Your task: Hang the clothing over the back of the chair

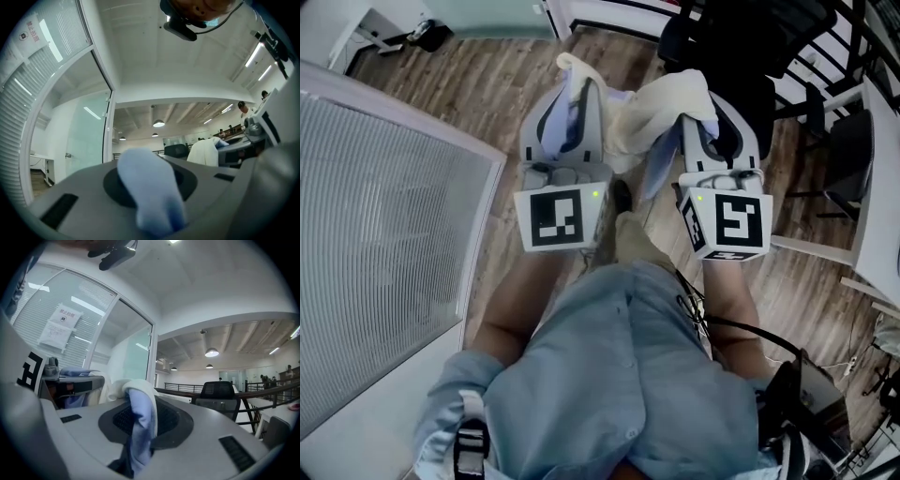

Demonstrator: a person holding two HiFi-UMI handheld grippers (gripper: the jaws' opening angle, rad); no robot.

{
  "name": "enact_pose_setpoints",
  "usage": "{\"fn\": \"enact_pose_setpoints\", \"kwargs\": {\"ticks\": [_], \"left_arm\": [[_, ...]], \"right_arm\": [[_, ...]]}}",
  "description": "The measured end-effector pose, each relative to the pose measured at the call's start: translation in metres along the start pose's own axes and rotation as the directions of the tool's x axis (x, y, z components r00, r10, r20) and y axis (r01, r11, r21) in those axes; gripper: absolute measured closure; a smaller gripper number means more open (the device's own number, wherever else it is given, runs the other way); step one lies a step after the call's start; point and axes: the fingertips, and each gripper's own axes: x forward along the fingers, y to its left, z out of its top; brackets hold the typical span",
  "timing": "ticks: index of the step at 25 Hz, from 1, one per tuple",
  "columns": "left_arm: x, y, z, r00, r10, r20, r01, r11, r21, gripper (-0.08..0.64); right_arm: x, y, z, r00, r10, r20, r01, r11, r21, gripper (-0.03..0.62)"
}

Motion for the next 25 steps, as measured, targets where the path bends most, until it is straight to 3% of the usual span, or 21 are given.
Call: {"fn": "enact_pose_setpoints", "kwargs": {"ticks": [8, 13, 19, 25], "left_arm": [[0.108, 0.055, -0.012, 0.999, -0.015, 0.036, 0.014, 1.0, 0.011, 0.5], [0.189, 0.071, 0.009, 1.0, 0.003, 0.019, -0.003, 1.0, 0.021, 0.5], [0.266, 0.088, 0.013, 0.999, 0.019, 0.045, -0.02, 1.0, 0.023, 0.5], [0.334, 0.125, -0.029, 0.999, -0.007, 0.037, 0.007, 1.0, -0.004, 0.5]], "right_arm": [[0.128, -0.014, 0.006, 1.0, 0.01, 0.008, -0.009, 0.999, -0.036, 0.518], [0.198, -0.064, 0.035, 1.0, 0.014, 0.014, -0.014, 0.999, -0.03, 0.518], [0.268, -0.106, 0.039, 1.0, 0.021, 0.019, -0.021, 0.999, -0.033, 0.518], [0.345, -0.118, 0.01, 1.0, -0.01, -0.005, 0.01, 0.999, -0.044, 0.518]]}}
